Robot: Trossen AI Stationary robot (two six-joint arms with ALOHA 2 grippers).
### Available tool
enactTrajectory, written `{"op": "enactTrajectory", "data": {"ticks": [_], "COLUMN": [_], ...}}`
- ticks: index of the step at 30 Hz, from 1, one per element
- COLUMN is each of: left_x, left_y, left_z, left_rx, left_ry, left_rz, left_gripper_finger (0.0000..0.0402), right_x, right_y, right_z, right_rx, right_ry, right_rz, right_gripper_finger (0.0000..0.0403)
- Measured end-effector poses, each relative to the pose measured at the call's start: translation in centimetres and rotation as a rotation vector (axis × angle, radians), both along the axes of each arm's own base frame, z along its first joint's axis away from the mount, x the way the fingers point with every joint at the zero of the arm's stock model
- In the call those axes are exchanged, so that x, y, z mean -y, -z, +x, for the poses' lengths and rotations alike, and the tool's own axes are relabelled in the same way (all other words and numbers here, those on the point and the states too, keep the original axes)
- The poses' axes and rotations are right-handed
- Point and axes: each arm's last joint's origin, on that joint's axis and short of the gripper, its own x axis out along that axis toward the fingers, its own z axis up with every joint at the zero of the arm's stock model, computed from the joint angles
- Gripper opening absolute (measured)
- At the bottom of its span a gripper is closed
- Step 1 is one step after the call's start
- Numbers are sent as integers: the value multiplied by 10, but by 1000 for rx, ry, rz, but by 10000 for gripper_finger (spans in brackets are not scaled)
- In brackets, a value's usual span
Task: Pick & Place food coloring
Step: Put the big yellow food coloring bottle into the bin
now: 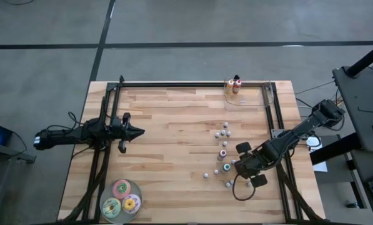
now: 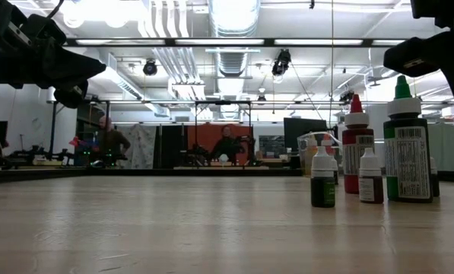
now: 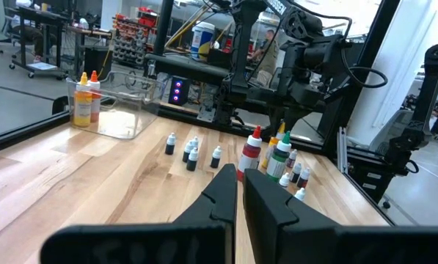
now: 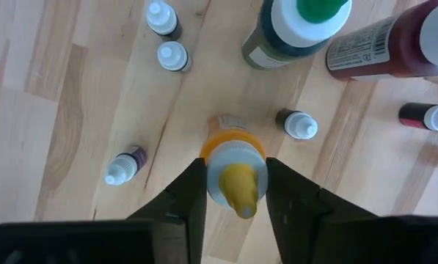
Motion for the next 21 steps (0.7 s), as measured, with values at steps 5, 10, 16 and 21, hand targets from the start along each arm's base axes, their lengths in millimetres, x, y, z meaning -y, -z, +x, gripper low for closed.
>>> {"op": "enactTrajectory", "data": {"ticks": [5,10,16,21], "left_x": [0,0,0,0], "left_y": [0,0,0,0], "left_z": [0,0,0,0], "left_rx": [0,0,0,0], "left_ry": [0,0,0,0], "left_rz": [0,0,0,0], "left_gripper_finger": [0,0,0,0], "right_x": [0,4,10,15], "right_y": [-3,-23,-55,-86], "right_z": [0,0,-5,-8], "right_rx": [2,40,40,24], "right_ry": [1,47,91,104], "right_rz": [14,79,105,94], "right_gripper_finger": [107,107,107,107]}}
